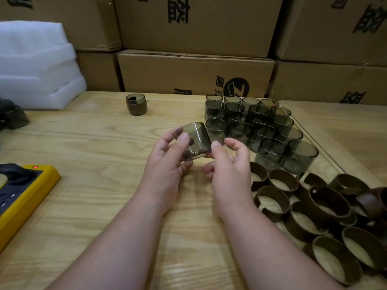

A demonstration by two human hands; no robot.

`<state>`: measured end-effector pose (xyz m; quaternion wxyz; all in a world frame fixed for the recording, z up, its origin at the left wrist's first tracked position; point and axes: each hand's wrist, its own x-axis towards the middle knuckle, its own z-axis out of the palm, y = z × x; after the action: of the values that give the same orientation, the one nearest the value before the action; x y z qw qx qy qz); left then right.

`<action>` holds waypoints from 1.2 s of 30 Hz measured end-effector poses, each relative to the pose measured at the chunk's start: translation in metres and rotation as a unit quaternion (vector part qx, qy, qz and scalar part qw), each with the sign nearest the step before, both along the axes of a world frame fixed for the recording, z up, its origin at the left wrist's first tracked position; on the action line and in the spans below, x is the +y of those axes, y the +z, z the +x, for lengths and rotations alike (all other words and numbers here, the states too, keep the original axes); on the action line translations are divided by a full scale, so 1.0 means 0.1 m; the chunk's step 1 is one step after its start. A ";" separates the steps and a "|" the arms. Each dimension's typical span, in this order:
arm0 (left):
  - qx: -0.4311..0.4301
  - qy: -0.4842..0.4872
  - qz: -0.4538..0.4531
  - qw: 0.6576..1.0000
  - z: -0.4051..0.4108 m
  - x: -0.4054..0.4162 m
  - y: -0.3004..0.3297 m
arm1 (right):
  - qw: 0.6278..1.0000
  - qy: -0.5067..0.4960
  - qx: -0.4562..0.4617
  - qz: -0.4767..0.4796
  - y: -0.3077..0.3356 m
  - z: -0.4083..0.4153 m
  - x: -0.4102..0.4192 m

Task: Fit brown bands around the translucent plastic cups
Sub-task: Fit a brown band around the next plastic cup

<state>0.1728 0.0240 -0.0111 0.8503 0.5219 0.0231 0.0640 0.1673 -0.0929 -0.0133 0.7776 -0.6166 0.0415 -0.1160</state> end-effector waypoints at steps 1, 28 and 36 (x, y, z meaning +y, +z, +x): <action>-0.003 -0.002 0.002 1.000 0.01 0.00 0.00 | 1.000 -0.002 0.007 0.006 0.01 0.02 0.00; -0.093 0.140 0.268 0.949 0.00 -0.12 -0.10 | 0.993 0.082 -0.076 -0.024 0.02 0.10 0.13; -0.077 0.143 0.264 0.951 -0.02 -0.11 -0.08 | 0.992 0.098 -0.067 -0.039 0.01 0.09 0.13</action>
<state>0.1709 0.0129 -0.0192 0.6629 0.7126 0.0140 0.2293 0.1767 -0.0796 -0.0122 0.7617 -0.6382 -0.0757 -0.0818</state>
